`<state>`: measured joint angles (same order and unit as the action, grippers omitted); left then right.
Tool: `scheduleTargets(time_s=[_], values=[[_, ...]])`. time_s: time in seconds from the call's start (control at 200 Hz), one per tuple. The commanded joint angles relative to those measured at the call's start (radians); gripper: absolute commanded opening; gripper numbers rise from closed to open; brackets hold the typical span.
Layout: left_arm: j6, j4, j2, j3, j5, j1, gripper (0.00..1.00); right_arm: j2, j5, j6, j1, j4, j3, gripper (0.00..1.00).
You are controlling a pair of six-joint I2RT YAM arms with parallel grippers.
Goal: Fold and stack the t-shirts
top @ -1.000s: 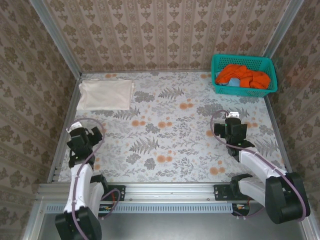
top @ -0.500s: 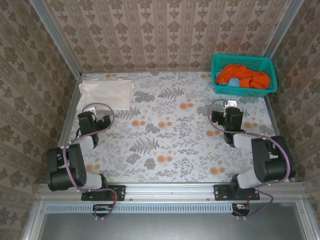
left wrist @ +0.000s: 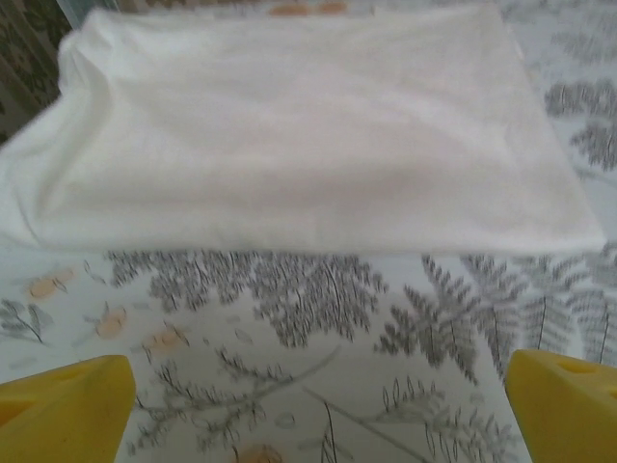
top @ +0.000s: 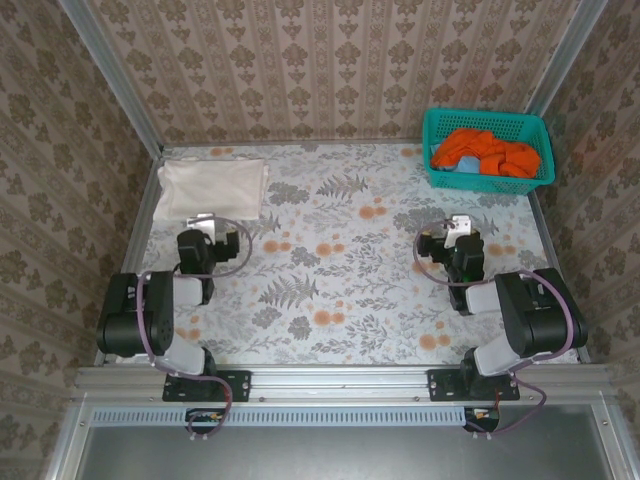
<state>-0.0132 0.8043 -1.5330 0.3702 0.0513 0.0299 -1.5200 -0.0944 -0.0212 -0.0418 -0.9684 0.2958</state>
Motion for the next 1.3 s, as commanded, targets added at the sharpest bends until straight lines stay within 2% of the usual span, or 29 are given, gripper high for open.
scheduleTargets(time_s=[0.0,0.04,1.29], values=[[-0.024,0.057,-0.006,0.032,0.024,-0.009,1.00,-0.018,0.014,-0.011,0.020,0.114,0.116,1.00],[-0.023,0.059,-0.005,0.033,0.025,-0.009,1.00,-0.017,0.042,-0.022,0.037,0.108,0.114,0.99],[-0.027,0.065,-0.003,0.027,0.025,-0.005,1.00,-0.013,0.035,-0.016,0.031,0.094,0.105,0.99]])
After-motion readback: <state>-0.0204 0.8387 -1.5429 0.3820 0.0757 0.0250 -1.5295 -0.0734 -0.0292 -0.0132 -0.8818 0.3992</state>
